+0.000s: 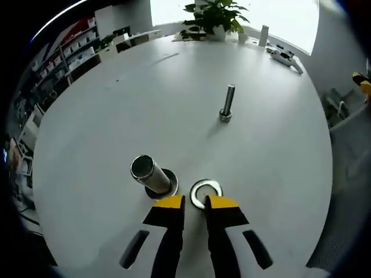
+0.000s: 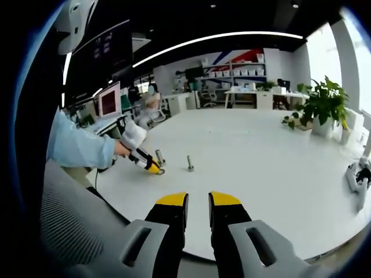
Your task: Place the washer onto the threaded stud by aligning its center hole with the stud, sliding it down to the base, and recovering from edge contact or off-axis alignment until the washer reaches the visible bottom stop.
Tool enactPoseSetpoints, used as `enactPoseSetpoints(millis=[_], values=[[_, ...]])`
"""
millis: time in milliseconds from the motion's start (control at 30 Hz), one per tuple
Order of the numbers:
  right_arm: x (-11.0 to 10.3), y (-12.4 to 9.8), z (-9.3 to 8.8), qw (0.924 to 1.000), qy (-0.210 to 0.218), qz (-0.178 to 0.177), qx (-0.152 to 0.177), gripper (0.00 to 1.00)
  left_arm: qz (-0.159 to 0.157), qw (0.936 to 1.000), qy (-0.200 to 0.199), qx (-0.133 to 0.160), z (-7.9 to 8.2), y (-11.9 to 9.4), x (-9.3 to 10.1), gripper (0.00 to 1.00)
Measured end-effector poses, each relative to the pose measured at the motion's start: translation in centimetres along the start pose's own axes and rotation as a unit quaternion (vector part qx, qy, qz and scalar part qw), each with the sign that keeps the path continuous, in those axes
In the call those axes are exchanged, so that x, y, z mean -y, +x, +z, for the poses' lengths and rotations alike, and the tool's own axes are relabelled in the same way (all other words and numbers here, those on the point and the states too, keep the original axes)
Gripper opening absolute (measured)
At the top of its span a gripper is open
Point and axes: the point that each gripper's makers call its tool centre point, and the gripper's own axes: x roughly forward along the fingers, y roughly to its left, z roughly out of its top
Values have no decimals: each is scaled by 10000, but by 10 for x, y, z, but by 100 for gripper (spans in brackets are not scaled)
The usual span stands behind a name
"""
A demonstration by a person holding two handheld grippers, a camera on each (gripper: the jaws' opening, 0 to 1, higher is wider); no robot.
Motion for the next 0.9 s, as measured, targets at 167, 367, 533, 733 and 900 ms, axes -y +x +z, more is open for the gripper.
enactPoseSetpoints(millis=[167, 367, 533, 733, 900], values=[[0, 0, 0, 10000, 1, 2, 1, 17, 122, 9999, 29, -29, -1, -1, -5, 3], [0, 0, 1, 10000, 5, -3, 4, 17, 136, 9999, 44, -15, -1, -3, -3, 2], [-1, 0, 1, 10000, 4, -1, 6, 17, 137, 9999, -28, 27, 1, -9, -4, 2], [0, 0, 1, 10000, 8, -1, 16, 17, 87, 9999, -1, 71, 4, -20, 0, 2], [0, 0, 1, 10000, 9, -3, 18, 17, 140, 9996, -51, 252, 16, -34, -4, 2]])
